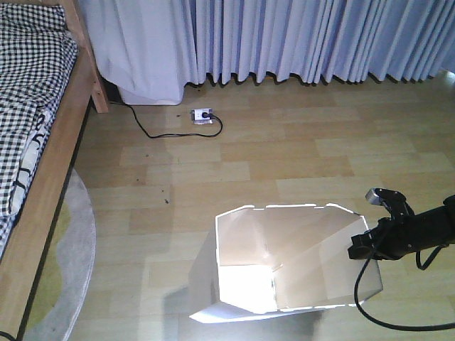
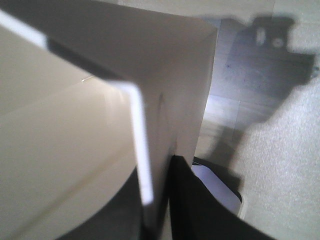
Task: Move trash bin to bedside with robot
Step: 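Carry the held bin toward the curtains beside the bed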
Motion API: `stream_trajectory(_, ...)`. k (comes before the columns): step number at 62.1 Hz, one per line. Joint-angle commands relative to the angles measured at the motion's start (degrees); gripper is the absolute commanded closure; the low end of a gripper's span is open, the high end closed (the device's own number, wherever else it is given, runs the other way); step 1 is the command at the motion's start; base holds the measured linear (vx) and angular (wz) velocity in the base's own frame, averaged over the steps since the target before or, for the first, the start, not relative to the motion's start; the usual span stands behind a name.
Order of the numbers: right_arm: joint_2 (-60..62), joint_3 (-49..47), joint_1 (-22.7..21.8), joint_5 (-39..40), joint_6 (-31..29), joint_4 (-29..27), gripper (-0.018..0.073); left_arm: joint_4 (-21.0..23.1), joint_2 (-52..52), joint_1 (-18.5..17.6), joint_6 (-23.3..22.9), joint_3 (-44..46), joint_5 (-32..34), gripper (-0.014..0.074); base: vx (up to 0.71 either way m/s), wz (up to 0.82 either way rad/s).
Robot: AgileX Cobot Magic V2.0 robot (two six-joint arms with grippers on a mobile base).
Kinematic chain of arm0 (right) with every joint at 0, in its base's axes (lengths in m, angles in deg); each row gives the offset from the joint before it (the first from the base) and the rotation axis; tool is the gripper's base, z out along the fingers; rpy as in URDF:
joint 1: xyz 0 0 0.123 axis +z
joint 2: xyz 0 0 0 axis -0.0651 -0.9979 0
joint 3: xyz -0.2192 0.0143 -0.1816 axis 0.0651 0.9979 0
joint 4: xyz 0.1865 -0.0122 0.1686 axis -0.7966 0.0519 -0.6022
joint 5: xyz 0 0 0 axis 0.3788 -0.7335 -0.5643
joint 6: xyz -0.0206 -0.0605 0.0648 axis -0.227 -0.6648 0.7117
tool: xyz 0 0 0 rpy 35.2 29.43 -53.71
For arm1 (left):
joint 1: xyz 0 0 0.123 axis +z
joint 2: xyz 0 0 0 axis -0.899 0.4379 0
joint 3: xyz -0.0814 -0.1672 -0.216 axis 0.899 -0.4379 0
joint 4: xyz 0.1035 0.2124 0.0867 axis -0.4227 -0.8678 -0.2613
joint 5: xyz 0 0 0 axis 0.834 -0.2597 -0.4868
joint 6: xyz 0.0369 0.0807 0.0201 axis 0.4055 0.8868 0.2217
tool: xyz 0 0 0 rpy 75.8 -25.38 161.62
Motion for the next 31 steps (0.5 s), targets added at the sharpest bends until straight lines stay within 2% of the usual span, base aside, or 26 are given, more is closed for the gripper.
stream_trajectory(1, 4.0, -0.5, -0.2, -13.3, 0.1, -2.8, 0.0564, 0.5, -0.3, -0.4, -0.8, -0.7, 4.3, 0.0603, 0.22, 0.08)
stream_trajectory(31, 4.0, -0.5, -0.2, -13.3, 0.1, -2.8, 0.0564, 0.5, -0.3, -0.4, -0.8, -0.7, 4.3, 0.0603, 0.2, 0.07)
